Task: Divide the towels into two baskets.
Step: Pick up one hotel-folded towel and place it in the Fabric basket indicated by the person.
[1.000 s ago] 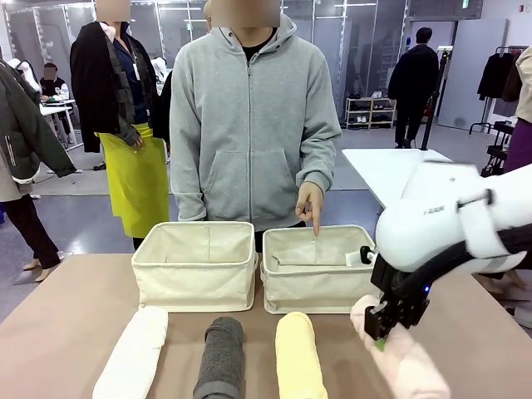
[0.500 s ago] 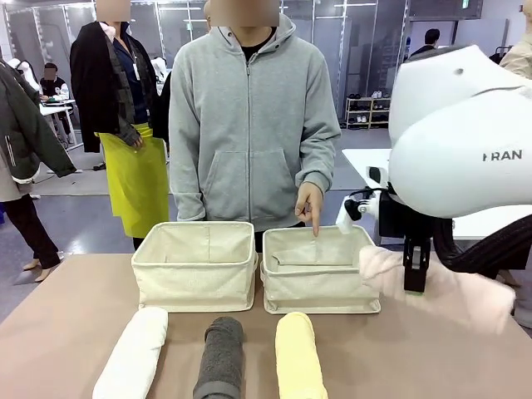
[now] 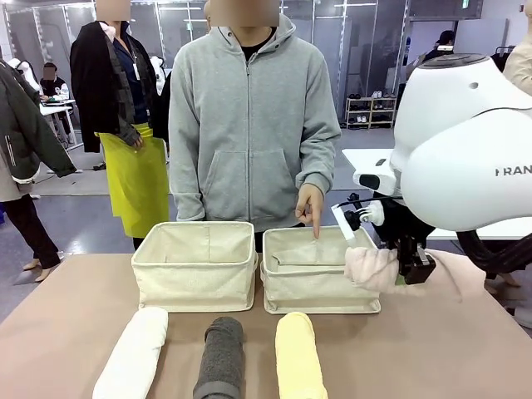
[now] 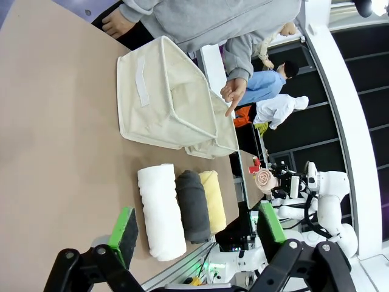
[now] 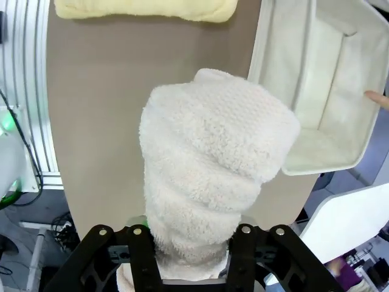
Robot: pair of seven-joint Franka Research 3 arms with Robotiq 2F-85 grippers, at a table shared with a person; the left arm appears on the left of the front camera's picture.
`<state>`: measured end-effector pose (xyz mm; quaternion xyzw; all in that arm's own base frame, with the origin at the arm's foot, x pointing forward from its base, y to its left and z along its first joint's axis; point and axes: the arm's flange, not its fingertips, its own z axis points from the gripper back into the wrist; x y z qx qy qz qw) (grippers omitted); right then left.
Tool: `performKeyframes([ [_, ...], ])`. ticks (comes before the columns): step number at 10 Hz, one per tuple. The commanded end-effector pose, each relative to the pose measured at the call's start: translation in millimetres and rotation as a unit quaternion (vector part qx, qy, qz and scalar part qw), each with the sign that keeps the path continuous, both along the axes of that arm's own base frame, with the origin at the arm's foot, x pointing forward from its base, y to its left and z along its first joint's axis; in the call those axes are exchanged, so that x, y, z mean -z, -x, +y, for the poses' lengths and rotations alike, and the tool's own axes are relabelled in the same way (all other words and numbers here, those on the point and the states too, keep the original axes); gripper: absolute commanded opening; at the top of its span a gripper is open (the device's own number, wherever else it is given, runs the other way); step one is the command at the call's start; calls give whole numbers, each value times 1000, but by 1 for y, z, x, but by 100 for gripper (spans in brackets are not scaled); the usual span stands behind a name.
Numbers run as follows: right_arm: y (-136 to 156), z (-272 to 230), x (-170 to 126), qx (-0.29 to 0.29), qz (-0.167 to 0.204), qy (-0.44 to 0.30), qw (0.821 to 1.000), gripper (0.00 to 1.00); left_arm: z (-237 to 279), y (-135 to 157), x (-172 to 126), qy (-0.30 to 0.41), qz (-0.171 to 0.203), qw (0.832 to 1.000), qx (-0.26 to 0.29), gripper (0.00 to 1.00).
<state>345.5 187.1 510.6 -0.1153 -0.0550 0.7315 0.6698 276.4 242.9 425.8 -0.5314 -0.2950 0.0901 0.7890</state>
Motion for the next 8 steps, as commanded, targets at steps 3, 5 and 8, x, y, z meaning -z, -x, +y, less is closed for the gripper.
performKeyframes([
  [3, 4, 13, -10, 32, 2, 21, 999, 3, 2, 2, -3, 6, -6, 1000, 0, 100],
  [5, -16, 32, -21, -27, -12, 13, 999, 37, 2, 2, -3, 6, -6, 1000, 0, 100],
  [8, -85, 91, -55, -80, -8, 47, 996, 37, 2, 2, -3, 6, -6, 1000, 0, 100],
])
